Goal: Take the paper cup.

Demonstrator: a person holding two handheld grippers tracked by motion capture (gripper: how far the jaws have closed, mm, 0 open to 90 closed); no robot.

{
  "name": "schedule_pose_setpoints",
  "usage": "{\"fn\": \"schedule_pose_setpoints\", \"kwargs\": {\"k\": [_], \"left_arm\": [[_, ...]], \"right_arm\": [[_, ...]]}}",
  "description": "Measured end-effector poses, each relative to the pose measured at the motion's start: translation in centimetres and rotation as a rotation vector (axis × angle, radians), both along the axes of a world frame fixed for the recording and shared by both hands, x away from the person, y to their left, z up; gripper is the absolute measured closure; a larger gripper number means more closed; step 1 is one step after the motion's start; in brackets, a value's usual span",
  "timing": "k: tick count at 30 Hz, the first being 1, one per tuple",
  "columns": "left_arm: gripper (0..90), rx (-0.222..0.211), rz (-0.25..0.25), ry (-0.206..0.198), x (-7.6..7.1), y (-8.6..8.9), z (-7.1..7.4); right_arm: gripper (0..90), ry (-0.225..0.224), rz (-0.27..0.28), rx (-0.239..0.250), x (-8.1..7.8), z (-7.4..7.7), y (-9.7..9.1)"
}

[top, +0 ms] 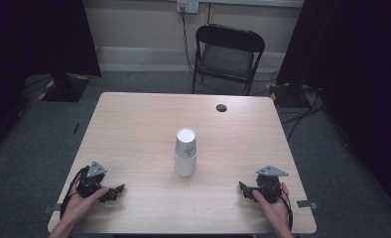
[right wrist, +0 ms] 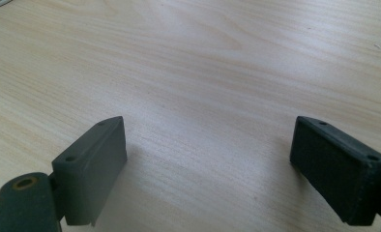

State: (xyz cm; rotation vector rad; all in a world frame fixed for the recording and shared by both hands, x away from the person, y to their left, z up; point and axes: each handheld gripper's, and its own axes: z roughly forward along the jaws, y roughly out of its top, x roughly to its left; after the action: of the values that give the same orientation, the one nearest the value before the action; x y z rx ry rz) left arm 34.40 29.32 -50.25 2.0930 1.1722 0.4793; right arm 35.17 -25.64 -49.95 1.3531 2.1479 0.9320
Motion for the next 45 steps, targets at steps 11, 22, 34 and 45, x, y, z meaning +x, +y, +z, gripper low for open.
{"fn": "schedule_pose_setpoints", "kwargs": {"k": [11,22,34,45], "left_arm": [[0.0,0.001,0.003,-0.002,0.0,0.0,0.0],[0.0,0.003,-0.003,-0.002,0.2,-0.2,0.0],[0.0,0.002,0.008,-0.004,0.2,-0.3,0.0],[0.0,0.002,0.014,-0.004,0.2,-0.3,0.0]], "right_arm": [[15.5,0.008,0.010,0.017,-0.1,0.2,0.2],[21.6,-0.066,0.071,0.087,-0.9,1.8,0.9],[26.1,-0.089,0.227,0.134,-1.2,4.1,3.0],[20.7,-0.143,0.307,0.194,0.1,7.4,5.4]]}}
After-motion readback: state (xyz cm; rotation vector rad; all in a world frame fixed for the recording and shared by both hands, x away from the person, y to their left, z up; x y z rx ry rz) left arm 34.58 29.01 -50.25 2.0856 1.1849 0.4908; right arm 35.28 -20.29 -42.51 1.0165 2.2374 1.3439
